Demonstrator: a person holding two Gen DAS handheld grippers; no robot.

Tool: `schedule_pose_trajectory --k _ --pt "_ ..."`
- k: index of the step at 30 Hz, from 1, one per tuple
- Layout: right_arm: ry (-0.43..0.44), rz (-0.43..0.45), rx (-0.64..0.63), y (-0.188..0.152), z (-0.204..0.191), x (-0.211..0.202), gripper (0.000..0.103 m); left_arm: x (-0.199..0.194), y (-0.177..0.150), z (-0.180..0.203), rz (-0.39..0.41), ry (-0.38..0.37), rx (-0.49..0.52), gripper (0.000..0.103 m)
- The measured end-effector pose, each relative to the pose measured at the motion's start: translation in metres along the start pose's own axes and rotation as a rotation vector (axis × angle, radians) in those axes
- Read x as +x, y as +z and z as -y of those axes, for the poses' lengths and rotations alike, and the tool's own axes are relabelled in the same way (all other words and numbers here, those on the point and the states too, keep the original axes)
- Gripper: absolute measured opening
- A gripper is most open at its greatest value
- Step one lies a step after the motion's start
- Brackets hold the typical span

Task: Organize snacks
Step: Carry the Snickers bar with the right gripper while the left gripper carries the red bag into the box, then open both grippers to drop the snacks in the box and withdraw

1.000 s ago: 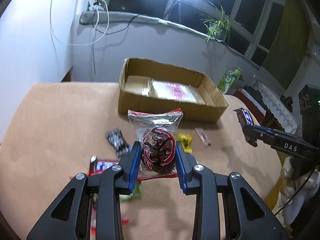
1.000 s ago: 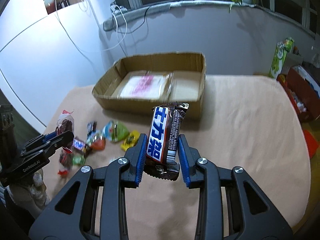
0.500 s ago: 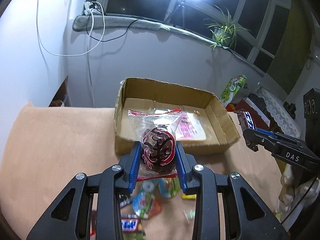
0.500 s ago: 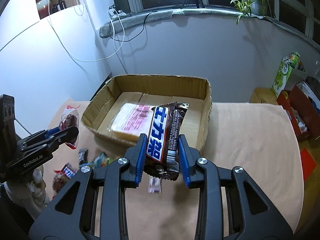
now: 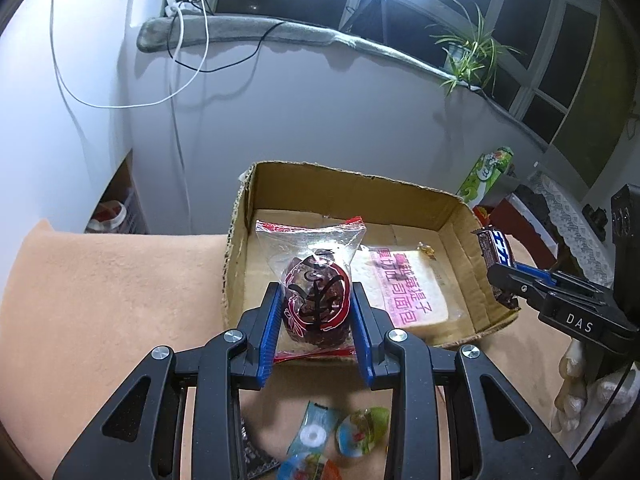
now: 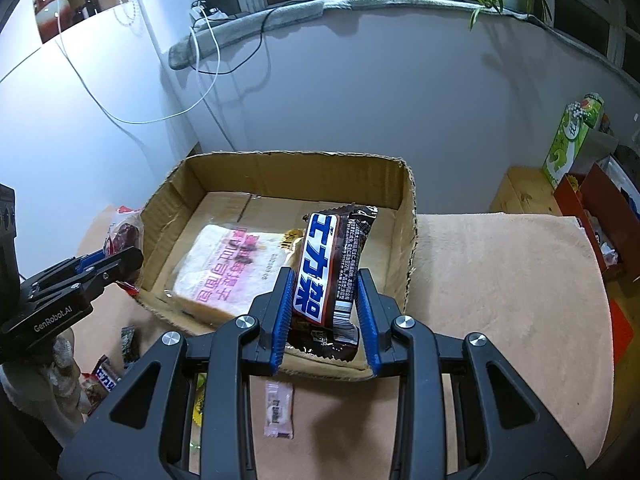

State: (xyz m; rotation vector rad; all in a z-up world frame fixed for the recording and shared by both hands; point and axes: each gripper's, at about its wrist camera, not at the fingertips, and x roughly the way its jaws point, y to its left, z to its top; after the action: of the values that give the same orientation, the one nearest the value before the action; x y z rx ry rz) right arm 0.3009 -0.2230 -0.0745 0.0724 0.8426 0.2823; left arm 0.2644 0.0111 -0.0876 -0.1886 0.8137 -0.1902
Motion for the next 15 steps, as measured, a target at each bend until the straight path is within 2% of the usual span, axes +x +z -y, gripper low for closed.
schedule_pose_trajectory --k 15 --pt "-0.009 -0.008 0.0 0.005 0.003 0.012 0.032 0.019 0.004 0.002 -0.029 0.027 0.001 0.032"
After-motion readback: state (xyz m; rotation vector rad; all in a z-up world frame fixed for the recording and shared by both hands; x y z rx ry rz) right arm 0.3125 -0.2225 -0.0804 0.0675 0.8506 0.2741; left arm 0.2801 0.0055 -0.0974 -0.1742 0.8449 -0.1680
